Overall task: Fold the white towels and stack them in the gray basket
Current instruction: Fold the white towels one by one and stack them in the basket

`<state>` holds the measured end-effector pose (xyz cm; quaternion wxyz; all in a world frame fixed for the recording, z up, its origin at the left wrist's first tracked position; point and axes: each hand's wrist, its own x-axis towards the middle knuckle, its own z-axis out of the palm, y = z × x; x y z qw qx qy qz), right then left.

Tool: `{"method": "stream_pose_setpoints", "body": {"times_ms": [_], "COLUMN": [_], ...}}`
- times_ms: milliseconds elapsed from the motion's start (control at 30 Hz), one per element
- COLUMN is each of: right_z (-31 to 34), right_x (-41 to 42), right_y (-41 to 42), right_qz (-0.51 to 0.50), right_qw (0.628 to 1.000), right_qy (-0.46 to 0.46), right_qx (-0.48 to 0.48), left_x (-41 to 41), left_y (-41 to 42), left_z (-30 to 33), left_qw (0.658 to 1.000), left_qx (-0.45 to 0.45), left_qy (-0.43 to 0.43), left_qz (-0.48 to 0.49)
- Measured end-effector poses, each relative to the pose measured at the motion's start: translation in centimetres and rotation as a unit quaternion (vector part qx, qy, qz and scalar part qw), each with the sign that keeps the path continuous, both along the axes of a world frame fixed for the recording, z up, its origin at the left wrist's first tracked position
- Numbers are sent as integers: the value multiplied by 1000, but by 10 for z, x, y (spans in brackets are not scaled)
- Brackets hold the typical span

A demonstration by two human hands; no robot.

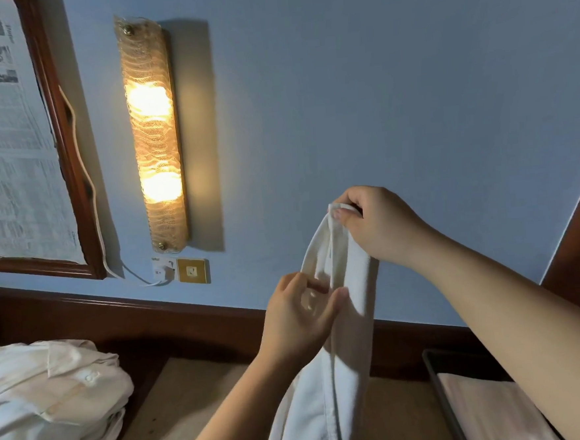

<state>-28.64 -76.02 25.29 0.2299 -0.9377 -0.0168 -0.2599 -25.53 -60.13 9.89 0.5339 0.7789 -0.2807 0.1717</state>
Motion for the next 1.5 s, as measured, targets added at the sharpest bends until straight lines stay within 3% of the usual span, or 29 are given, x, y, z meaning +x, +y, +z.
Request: {"method": "stream_pose_setpoints", "body": {"times_ms": [167,533,733,900,1033,1267,1400,1500], "right_z": [-9,-22,-35,-47,-51,-49,-75,-88], "right_x": [-1,-12,-33,-32,-24,-15,-14,-14], "right_y": [1,-7,-26,-15,-11,-3,24,30], "right_qz": [6,52,28,-5,0,59,99,91], "right_qw": [1000,995,977,954,942,970,919,921], "right_qy": [7,57,169,154,169,81,95,120], "right_qx": [9,63,-124,-255,-289,-222,-368,-358], "left_x": [-4,17,30,33,28,32,44,48], "left_y": [-12,-11,25,24,25,46,55,65], "left_z": [4,-34,-38,-21,-10,-4,-19,-31], "left_qw": [997,993,986,986,984,964,962,965], "left_qx": [-28,26,-20,-27,-20,67,92,87], "left_qy": [-52,2,-97,-118,-168,-251,-251,-245], "left_qz": [58,117,131,114,47,-53,-48,-45]}}
